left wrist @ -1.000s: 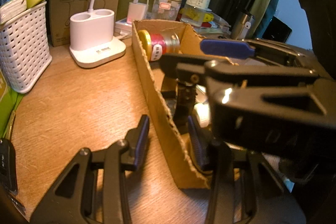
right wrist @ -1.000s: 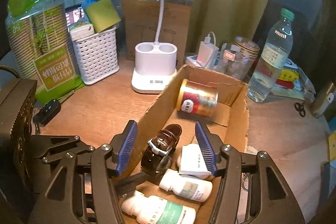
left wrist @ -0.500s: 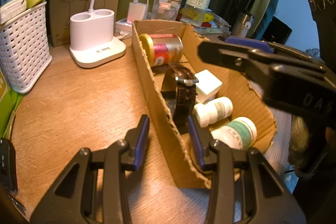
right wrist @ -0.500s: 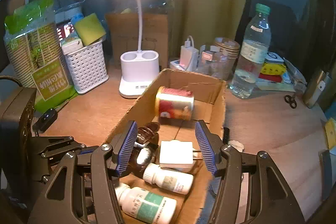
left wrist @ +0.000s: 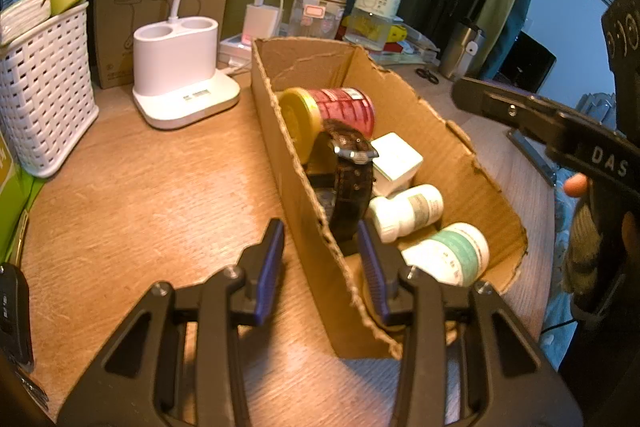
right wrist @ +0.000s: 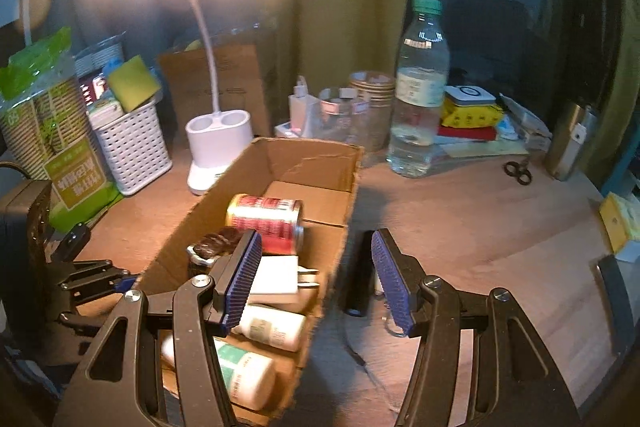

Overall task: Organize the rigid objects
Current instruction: 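Move the right tool back to the keychain with ring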

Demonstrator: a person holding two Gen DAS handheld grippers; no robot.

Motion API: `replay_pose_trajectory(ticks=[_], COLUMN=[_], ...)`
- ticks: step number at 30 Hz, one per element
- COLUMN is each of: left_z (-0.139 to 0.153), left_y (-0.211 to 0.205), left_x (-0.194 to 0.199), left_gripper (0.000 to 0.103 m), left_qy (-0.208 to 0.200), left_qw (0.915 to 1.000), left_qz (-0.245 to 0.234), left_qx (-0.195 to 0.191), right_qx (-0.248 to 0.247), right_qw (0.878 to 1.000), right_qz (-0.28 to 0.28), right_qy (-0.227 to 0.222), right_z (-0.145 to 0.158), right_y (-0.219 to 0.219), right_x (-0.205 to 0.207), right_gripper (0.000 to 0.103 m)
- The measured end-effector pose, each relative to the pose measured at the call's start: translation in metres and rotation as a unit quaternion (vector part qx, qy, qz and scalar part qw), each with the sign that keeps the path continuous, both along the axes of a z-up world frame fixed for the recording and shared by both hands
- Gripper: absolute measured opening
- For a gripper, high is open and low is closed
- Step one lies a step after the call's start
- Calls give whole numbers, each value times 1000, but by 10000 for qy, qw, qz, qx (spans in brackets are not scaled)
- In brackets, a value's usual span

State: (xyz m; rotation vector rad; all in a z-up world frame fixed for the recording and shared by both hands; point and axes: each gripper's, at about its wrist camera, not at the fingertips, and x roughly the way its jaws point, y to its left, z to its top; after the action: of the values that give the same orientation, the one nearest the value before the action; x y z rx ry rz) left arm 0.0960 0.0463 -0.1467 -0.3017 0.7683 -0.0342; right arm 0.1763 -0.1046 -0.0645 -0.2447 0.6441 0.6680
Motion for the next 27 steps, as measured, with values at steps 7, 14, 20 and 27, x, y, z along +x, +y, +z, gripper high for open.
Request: replay_pose_trajectory(ticks=[7, 14, 20, 27], left_z=[0, 0, 0, 0], left_y=[0, 0, -1, -2], left_x=[0, 0, 0, 0], left_gripper=[40, 40, 40, 41], left_qy=[0, 0, 2, 4], left_qw=[10000, 10000, 10000, 10000], left_qz=[0, 2, 4, 4], left_qx=[-1, -5, -12, -18], right_qx=[46, 77, 22, -84], right_qw=[9994, 9979, 9961, 9949], right_qz=[-340, -606, -786, -830], right_qy=[33, 229, 404, 564], right_z=[-6, -20, -35, -49], right_y=[-26, -41, -48, -49], right_x=[10, 26, 38, 47], right_gripper=[60, 60, 60, 60])
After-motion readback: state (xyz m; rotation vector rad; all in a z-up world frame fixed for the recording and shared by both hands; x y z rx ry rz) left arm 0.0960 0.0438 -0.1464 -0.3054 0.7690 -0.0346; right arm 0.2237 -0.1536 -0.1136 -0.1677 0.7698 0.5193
